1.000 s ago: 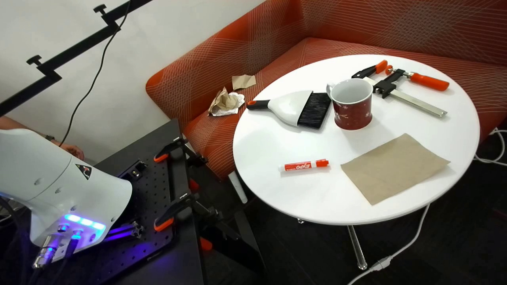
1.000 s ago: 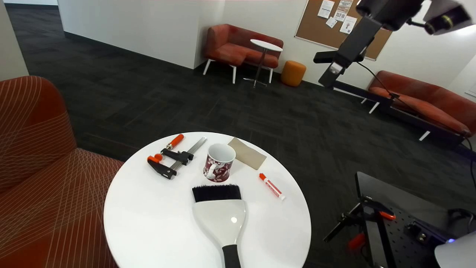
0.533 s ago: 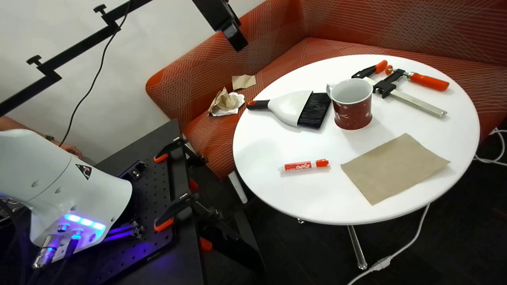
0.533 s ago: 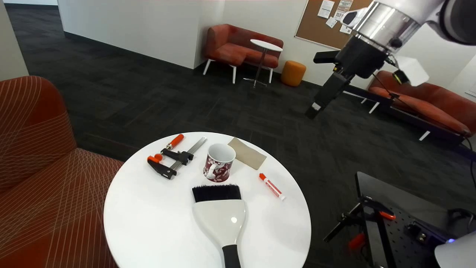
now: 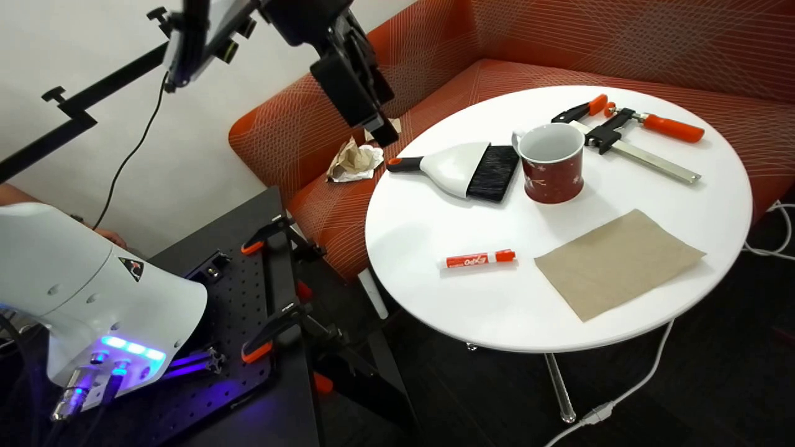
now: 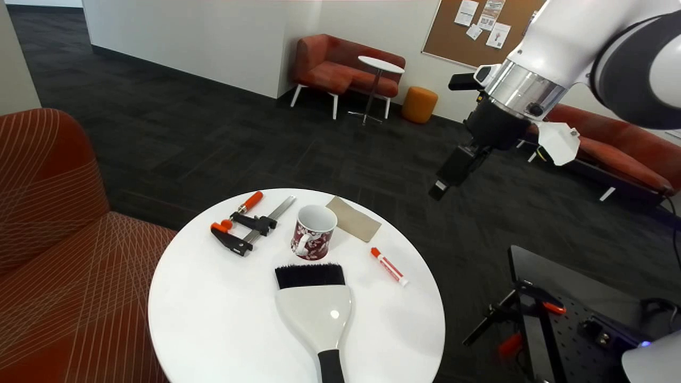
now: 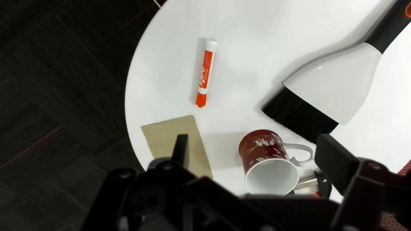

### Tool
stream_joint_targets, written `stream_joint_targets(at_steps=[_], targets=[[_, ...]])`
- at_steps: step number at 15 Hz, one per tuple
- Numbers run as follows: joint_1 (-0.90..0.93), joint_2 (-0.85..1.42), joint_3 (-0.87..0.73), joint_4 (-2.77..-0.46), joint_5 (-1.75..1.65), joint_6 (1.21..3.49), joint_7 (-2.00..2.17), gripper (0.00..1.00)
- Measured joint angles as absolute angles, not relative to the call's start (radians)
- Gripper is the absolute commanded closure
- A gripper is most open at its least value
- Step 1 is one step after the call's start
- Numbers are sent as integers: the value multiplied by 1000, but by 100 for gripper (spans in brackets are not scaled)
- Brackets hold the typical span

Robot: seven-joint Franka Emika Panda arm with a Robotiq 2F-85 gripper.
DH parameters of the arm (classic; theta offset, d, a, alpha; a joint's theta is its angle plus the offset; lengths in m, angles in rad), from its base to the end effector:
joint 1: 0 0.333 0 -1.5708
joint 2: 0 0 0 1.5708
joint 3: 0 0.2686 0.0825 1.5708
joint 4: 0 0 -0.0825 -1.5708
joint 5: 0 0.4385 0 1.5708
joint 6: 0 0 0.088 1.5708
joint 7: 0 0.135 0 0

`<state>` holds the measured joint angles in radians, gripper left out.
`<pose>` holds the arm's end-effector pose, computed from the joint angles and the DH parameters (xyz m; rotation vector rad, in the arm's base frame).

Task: Take the marker and place it in the cup

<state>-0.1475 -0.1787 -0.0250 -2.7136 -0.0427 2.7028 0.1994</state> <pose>0.4540 -0.0773 0.1804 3.0724 -0.5191 0.2625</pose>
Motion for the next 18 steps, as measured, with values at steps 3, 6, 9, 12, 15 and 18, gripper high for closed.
stream_joint_targets(at_steps=[3, 6, 9, 12, 15, 18], targets=[[-147, -180, -25, -2713, -43, 2703, 199, 0], [-149, -176, -25, -2713, -43, 2703, 202, 0], [-153, -136, -30, -2709, -43, 2704, 204, 0], [-153, -51, -43, -2698, -43, 2727, 204, 0], [-152, 61, -64, -2673, -43, 2781, 204, 0], [-151, 184, -84, -2629, -19, 2841, 193, 0]])
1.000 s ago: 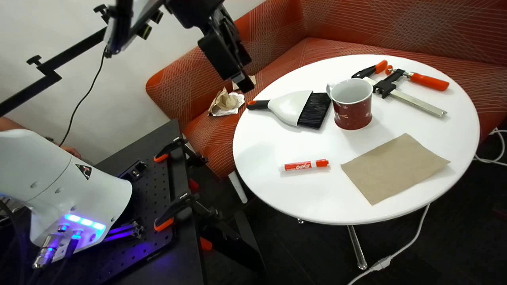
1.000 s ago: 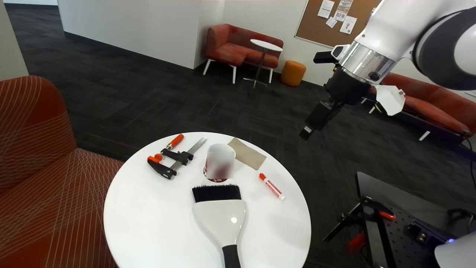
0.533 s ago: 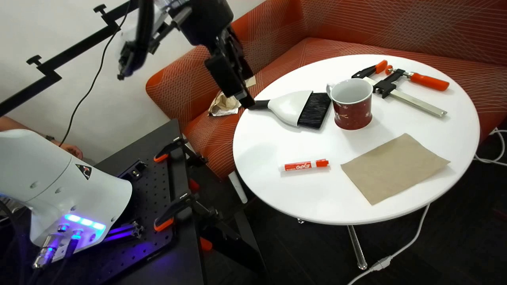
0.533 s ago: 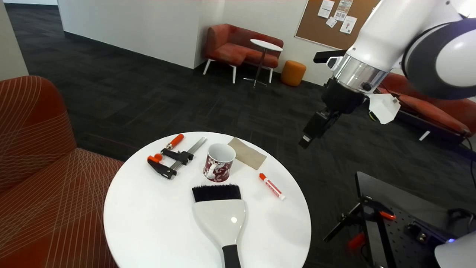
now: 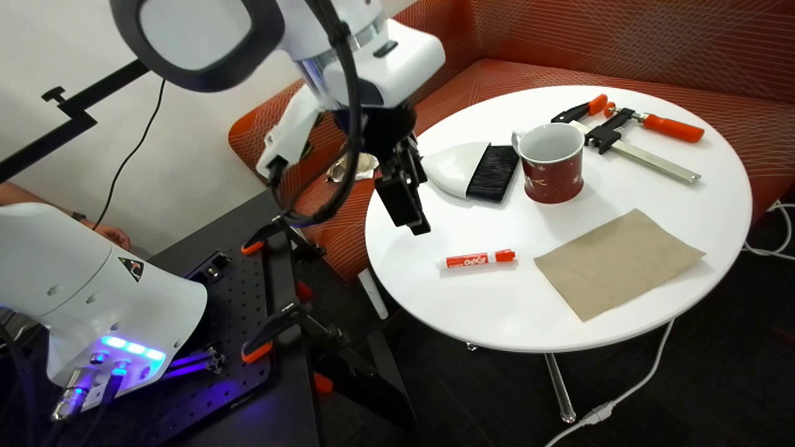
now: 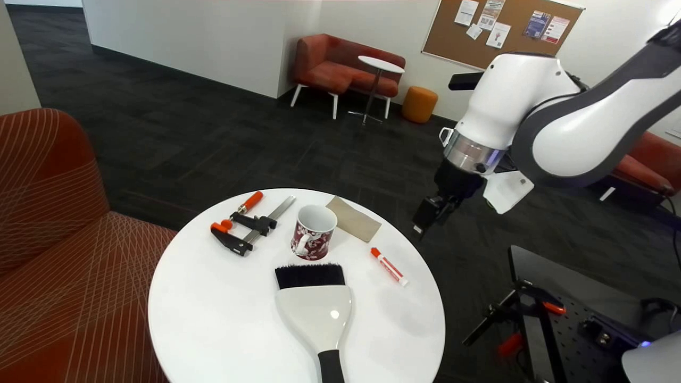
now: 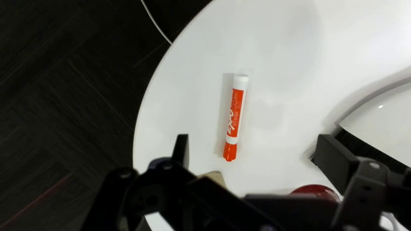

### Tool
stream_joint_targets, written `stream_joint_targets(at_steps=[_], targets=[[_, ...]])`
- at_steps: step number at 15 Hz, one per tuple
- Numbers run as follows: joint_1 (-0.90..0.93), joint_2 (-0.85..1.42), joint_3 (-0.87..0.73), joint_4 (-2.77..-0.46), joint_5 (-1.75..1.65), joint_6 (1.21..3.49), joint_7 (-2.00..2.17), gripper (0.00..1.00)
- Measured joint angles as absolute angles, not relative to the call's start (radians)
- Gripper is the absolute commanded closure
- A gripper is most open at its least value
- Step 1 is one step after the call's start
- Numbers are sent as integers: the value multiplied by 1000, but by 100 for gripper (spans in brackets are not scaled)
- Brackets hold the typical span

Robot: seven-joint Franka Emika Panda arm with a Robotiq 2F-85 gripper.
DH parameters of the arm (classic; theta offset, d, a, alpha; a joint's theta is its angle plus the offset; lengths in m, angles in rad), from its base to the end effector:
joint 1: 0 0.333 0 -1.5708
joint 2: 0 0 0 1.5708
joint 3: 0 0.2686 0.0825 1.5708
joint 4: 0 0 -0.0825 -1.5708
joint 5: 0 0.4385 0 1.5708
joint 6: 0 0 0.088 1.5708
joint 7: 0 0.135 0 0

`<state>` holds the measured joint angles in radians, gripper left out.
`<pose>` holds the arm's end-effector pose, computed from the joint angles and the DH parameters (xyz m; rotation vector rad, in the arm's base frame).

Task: Take the marker and place it in the cup

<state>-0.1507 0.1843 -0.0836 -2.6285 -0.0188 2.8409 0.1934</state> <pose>0.4292 -0.1052 0.0614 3.0549 -0.6323 0.0439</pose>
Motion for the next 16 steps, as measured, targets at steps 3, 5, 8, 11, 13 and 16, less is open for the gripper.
stream_joint_targets(at_steps=[3, 5, 8, 11, 13, 16], targets=[[-153, 307, -83, -2567, 52, 2888, 144, 0], [-162, 378, -79, -2522, 87, 2900, 116, 0], [-181, 469, -73, -2453, 104, 2902, 93, 0], [-198, 537, -69, -2399, 105, 2902, 83, 0], [-204, 573, -66, -2369, 105, 2902, 83, 0], [-204, 617, -65, -2334, 105, 2902, 83, 11]])
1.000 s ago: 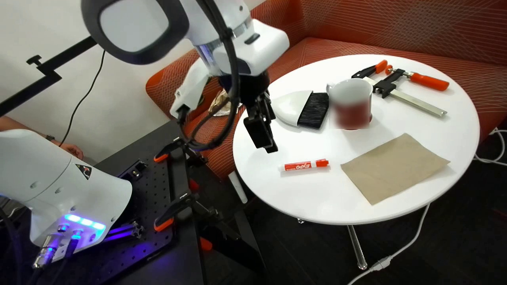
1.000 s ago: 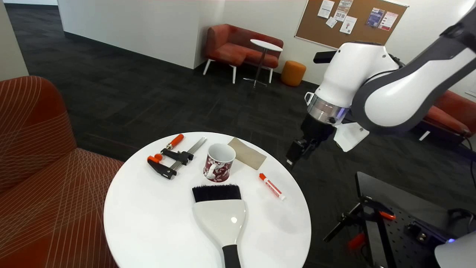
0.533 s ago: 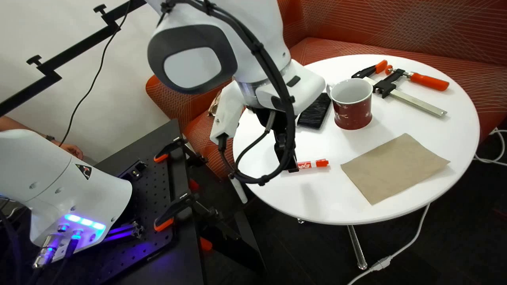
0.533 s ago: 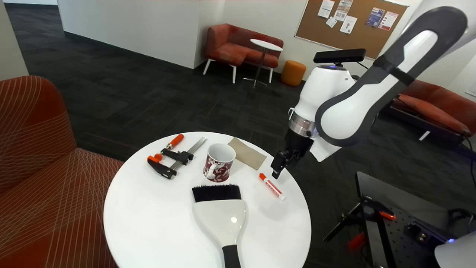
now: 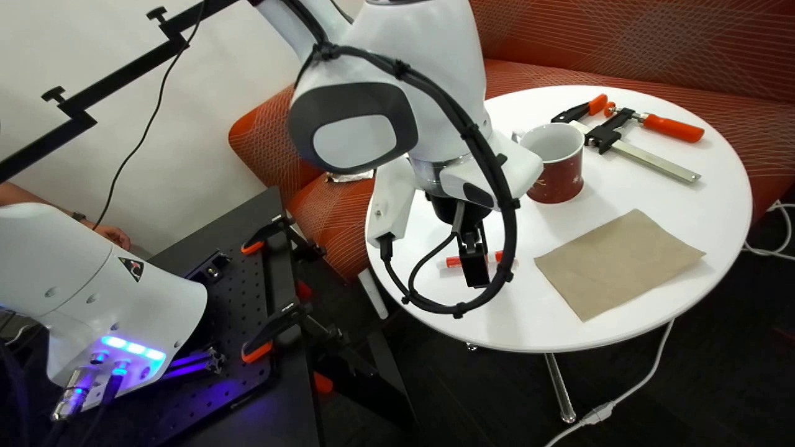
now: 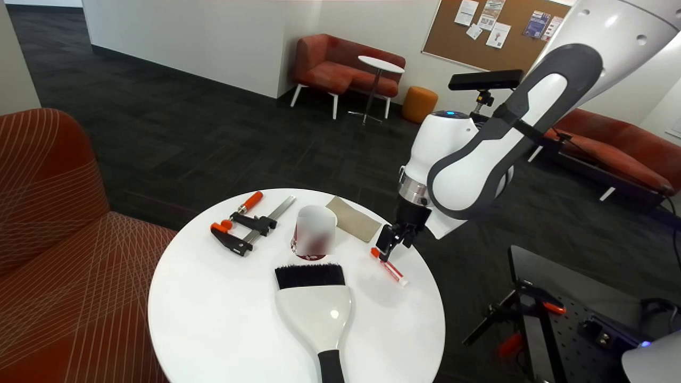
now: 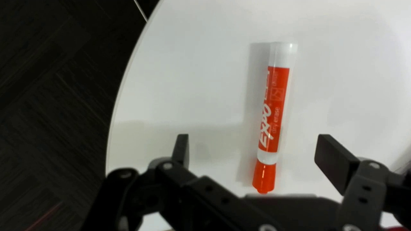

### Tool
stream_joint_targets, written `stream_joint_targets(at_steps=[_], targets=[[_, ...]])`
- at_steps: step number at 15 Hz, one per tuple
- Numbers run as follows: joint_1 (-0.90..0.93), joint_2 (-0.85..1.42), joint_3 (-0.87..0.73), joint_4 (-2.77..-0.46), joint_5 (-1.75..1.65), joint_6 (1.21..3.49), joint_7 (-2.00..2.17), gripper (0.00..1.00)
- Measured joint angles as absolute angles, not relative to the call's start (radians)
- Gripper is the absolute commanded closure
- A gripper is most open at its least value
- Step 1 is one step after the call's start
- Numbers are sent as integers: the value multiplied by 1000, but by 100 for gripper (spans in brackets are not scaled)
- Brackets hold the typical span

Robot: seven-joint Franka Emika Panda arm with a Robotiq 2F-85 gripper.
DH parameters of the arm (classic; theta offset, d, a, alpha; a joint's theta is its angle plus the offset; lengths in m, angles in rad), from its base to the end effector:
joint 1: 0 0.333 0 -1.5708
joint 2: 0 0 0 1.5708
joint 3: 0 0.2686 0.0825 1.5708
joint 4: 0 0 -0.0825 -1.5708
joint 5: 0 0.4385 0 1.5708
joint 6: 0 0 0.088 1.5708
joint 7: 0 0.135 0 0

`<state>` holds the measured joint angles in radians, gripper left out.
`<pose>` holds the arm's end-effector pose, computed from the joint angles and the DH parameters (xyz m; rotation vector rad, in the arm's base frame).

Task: Take the marker and place it in the cup

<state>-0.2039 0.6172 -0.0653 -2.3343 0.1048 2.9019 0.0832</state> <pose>0.4474 -0.1384 -0.0490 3.0528 -0.6886 -0.0747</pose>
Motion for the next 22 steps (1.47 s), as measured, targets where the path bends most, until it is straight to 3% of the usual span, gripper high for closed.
stream_joint_targets(at_steps=[1, 10, 11, 13, 22], targets=[[-204, 629, -65, -2324, 105, 2902, 83, 28], [-204, 678, -65, -2279, 105, 2902, 83, 96], [-203, 678, -65, -2277, 105, 2902, 83, 99], [-202, 678, -64, -2274, 105, 2902, 83, 95], [-110, 533, -73, -2308, 95, 2874, 86, 95]])
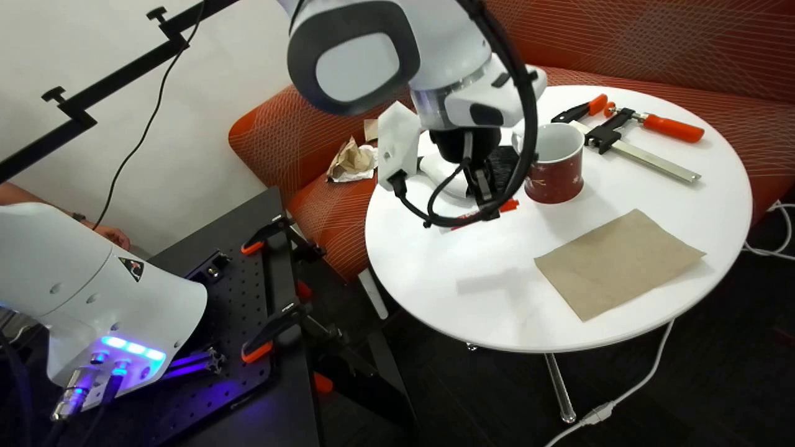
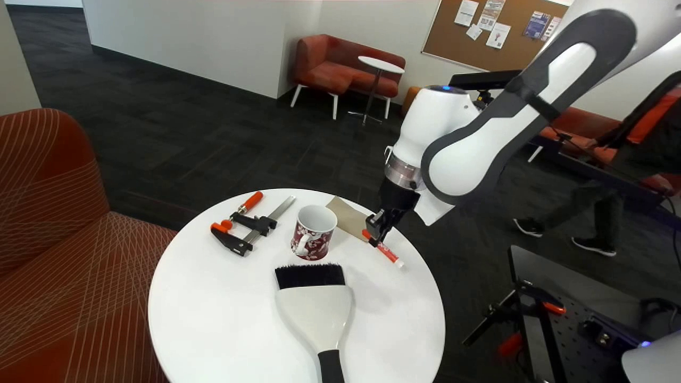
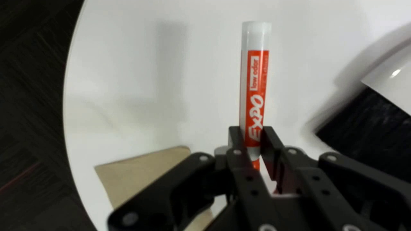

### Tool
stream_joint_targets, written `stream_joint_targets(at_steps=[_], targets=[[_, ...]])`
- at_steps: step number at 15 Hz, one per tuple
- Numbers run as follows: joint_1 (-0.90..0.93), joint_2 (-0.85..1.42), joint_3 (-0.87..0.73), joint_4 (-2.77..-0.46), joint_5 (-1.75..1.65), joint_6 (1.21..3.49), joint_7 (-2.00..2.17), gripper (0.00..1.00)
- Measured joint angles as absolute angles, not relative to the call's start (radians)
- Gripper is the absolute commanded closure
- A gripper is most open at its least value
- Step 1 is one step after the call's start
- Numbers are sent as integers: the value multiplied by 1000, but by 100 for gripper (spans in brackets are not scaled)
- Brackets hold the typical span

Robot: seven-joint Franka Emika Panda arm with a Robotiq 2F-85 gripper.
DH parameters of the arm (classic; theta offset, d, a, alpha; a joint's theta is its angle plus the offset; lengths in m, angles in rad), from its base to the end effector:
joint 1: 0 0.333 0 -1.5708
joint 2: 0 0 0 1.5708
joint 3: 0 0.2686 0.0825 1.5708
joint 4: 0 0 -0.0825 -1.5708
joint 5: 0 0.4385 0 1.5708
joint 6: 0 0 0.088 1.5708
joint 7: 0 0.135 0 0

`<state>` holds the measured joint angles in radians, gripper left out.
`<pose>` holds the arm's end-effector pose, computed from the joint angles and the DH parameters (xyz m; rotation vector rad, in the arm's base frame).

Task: Take the marker and place it in the cup

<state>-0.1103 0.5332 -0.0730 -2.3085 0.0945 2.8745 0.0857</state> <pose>0.4979 -0.1045 -0.0033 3.0815 -0.5432 0.0549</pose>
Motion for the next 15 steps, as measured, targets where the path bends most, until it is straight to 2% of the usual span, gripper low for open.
stream_joint_targets(at_steps=[5, 12, 13, 15], targets=[[-13, 337, -110, -2342, 3, 2724, 89, 95], [8, 124, -79, -2275, -73, 2412, 82, 95], [8, 109, -70, -2261, -73, 2389, 78, 81], [8, 91, -54, -2242, -62, 2366, 41, 81]])
